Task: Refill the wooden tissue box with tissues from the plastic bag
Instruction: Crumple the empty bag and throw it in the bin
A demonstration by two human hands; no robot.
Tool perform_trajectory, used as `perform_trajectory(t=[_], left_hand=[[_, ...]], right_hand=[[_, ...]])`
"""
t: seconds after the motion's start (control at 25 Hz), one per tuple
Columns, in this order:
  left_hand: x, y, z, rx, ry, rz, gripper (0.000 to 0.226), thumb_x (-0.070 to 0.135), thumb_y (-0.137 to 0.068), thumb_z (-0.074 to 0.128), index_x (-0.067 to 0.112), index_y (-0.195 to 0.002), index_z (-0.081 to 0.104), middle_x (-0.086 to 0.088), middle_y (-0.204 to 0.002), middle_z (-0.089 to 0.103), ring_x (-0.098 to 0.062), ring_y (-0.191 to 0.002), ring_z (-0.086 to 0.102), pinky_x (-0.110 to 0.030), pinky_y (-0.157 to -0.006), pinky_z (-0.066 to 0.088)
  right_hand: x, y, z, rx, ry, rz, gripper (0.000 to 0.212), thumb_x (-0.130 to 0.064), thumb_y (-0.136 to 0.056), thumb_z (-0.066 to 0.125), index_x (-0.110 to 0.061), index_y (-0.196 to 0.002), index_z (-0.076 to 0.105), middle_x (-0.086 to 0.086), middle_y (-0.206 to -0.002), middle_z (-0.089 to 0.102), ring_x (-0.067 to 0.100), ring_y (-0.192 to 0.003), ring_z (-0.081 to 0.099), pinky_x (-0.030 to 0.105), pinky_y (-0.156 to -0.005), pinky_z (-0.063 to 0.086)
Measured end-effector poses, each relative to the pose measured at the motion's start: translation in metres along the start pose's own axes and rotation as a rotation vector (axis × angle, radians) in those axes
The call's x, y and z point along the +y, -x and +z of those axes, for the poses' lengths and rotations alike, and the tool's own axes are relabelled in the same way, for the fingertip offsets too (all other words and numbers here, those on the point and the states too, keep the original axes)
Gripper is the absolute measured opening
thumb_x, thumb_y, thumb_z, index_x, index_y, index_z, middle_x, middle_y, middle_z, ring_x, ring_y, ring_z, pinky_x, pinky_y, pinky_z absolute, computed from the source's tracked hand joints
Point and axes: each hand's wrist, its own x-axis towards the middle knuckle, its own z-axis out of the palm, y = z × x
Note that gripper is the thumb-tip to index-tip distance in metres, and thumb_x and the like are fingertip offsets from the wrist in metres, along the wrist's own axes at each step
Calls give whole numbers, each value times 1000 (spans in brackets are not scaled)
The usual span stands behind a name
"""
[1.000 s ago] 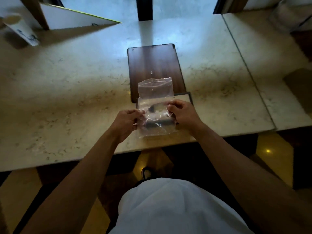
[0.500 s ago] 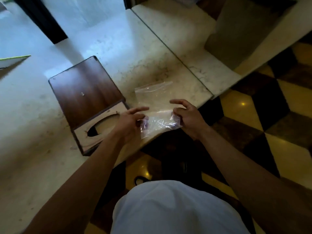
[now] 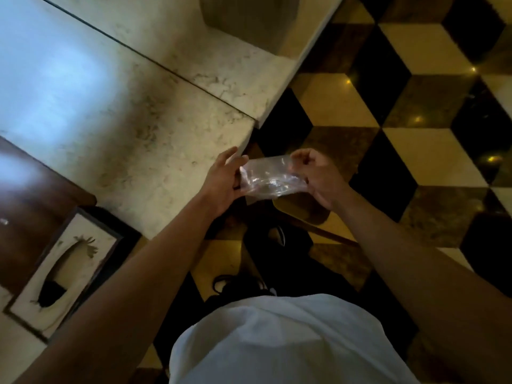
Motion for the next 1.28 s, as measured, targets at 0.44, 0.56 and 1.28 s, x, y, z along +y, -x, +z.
perform_trajectory(t=[0.44, 0.56, 1.28], left_hand=[[-129, -164, 81, 80, -373, -243, 10, 1, -88, 71, 3, -97, 69, -16, -98, 73, -23, -82, 72, -39, -74, 64], [-167, -219, 91, 109, -568, -227, 17, 2, -86, 72, 5, -104, 71, -12, -100, 73, -23, -90, 71, -34, -76, 61], [-283, -405, 119, -30, -901, -446, 41, 24, -92, 64, 9, -130, 60, -14, -116, 69, -28, -90, 68, -34, -74, 55]], right_hand=[[134, -116, -132, 277, -22, 289, 40, 1, -82, 75, -5, -121, 66, 11, -96, 77, 23, -85, 75, 38, -76, 56], [188, -146, -153, 365, 78, 411, 25, 2, -80, 77, 0, -105, 72, 13, -84, 75, 23, -74, 73, 42, -67, 62], [343, -270, -204, 505, 91, 635, 23, -15, -87, 64, -4, -107, 70, 11, -89, 69, 27, -77, 69, 33, -57, 57]])
